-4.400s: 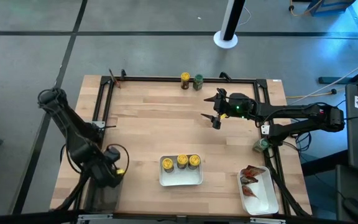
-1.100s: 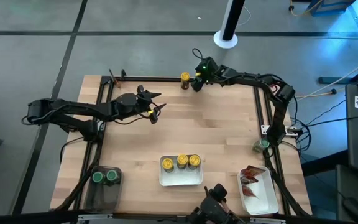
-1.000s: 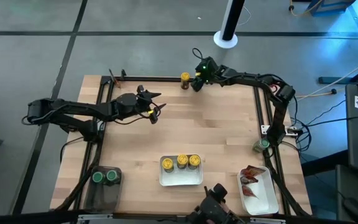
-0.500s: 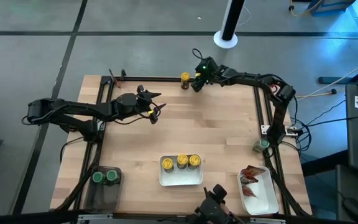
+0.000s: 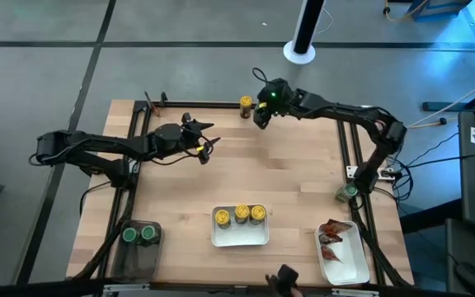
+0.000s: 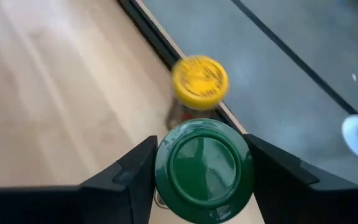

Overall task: Sort spices by type
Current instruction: Put the top green seasoning bottle into the black bin

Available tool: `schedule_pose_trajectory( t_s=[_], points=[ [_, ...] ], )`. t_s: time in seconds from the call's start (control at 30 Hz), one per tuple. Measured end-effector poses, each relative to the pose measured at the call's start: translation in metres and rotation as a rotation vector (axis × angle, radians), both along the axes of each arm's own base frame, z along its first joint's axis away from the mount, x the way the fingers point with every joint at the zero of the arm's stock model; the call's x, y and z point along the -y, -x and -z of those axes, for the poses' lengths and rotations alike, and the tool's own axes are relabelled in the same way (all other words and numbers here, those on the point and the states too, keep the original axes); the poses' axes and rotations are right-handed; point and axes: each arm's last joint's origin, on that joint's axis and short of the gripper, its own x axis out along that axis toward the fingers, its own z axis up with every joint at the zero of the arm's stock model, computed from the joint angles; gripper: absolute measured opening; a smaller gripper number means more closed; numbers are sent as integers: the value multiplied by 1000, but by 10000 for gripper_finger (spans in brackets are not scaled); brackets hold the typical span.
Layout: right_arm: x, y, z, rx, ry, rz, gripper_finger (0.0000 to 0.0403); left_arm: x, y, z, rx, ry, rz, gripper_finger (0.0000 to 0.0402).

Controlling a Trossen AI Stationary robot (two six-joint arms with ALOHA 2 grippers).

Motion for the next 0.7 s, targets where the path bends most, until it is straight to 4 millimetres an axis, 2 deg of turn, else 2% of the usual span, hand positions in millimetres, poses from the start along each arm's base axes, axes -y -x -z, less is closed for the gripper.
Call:
schedule_pose_trajectory(
  t_s=[0.13, 0.33, 0.5, 0.7],
  points=[
    [-29, -2, -18, 11, 7, -71, 213, 0, 0, 0, -6, -3, 9, 251],
    [-81, -6, -42, 44, 22, -208, 211, 14, -4, 3, -61, -29, 205, 251],
    [-121, -12, -49, 60, 25, -322, 215, 28, -7, 2, -46, -23, 265, 251],
    [-167, -20, -49, 54, 46, -479, 211, 42, -9, 1, 31, 114, 284, 251]
  ],
)
